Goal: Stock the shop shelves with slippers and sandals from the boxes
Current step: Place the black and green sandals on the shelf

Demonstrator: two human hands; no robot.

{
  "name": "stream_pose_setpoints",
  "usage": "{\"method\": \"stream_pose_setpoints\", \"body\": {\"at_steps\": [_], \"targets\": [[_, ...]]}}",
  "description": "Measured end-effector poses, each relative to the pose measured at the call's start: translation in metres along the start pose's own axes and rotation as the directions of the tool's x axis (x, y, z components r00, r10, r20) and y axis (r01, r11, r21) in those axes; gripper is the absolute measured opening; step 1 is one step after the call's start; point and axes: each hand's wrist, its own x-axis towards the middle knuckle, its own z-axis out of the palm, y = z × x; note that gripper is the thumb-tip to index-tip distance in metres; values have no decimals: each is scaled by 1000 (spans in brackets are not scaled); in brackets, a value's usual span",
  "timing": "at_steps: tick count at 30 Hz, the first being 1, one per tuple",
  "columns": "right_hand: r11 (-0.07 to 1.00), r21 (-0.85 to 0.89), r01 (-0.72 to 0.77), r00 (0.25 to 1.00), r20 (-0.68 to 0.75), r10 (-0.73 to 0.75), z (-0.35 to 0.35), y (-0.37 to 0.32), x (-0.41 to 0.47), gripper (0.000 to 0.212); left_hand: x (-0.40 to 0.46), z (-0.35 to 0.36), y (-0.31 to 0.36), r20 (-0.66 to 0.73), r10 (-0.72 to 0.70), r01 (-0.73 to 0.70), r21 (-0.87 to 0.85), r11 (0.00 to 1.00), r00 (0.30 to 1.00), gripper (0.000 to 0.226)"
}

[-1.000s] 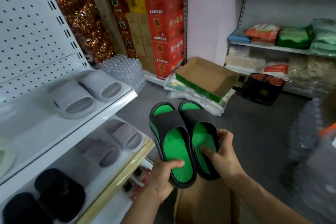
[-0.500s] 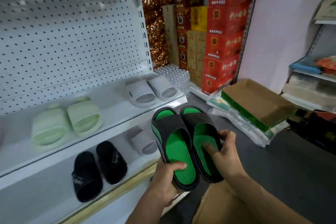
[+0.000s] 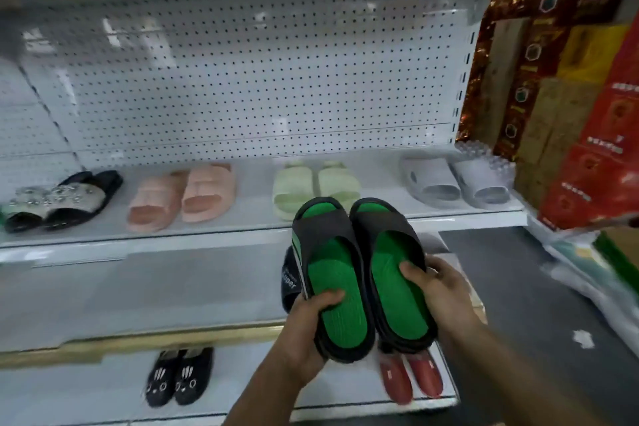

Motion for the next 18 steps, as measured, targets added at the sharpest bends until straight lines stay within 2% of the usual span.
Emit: {"method": "stream_pose_setpoints", "body": {"at_steps": [4,8,10,15,18], "targets": [[1000,2,19,988,151,-19,67,2,-14,21,-33,-50,34,-3,93,-93,-90,992,996,46],[999,-27,24,959,283,-16,142,15,-33,18,-57,-119,67,-74,189,-199,-174,964,979,90],[999,-43,24,938,347,-7,182,24,-48,18,-70,-155,84,-132,197,-226,-259,939,971,98],[992,-106,64,894,447,-10,273,39,-83,17,-105,-225,121,-200,261,-321,-388,864,944,77],[983,-158,94,872,490,-4,319,48,-100,17,-120,-269,134,-217,282,-354,-470,809,934,78]]}}
